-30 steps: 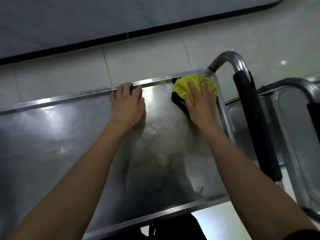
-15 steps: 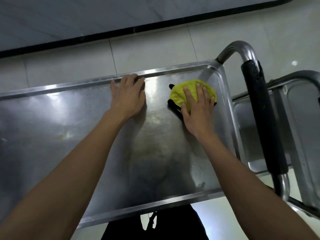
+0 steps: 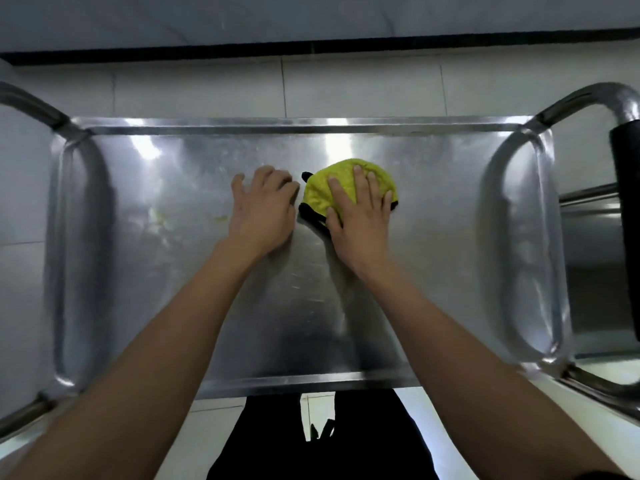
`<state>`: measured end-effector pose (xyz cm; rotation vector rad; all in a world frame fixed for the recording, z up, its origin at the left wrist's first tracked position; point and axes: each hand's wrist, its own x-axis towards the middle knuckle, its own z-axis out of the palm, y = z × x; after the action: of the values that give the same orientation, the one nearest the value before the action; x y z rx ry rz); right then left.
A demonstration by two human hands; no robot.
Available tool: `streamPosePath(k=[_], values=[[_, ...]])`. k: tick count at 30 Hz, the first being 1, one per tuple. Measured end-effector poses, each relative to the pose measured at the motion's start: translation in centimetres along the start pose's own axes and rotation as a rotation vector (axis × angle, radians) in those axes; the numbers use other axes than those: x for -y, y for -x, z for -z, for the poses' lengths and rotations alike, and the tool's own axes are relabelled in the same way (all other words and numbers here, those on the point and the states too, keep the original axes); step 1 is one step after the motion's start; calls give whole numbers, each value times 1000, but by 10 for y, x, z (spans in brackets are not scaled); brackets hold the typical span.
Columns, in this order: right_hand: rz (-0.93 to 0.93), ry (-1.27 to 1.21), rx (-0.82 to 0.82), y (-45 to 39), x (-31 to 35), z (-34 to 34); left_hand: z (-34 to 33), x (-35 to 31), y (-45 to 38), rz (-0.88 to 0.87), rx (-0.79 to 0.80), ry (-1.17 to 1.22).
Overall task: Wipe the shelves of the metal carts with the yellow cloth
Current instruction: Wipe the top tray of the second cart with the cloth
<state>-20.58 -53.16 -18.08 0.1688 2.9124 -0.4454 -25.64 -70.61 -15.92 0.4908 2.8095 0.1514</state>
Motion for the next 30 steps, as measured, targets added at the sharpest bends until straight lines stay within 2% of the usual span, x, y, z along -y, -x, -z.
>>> streamPosePath(k=[5, 15, 24, 30], values=[[30, 14, 22, 13, 26, -7, -1, 10, 2, -47, -12, -27], [4, -17, -41, 21, -10, 0, -9, -24, 8, 48, -55, 21], [-126, -21, -124, 39, -149, 33, -21, -128, 8, -28, -48, 58], [-268, 47, -177, 48, -262, 68, -35, -159, 9, 42, -83, 67]])
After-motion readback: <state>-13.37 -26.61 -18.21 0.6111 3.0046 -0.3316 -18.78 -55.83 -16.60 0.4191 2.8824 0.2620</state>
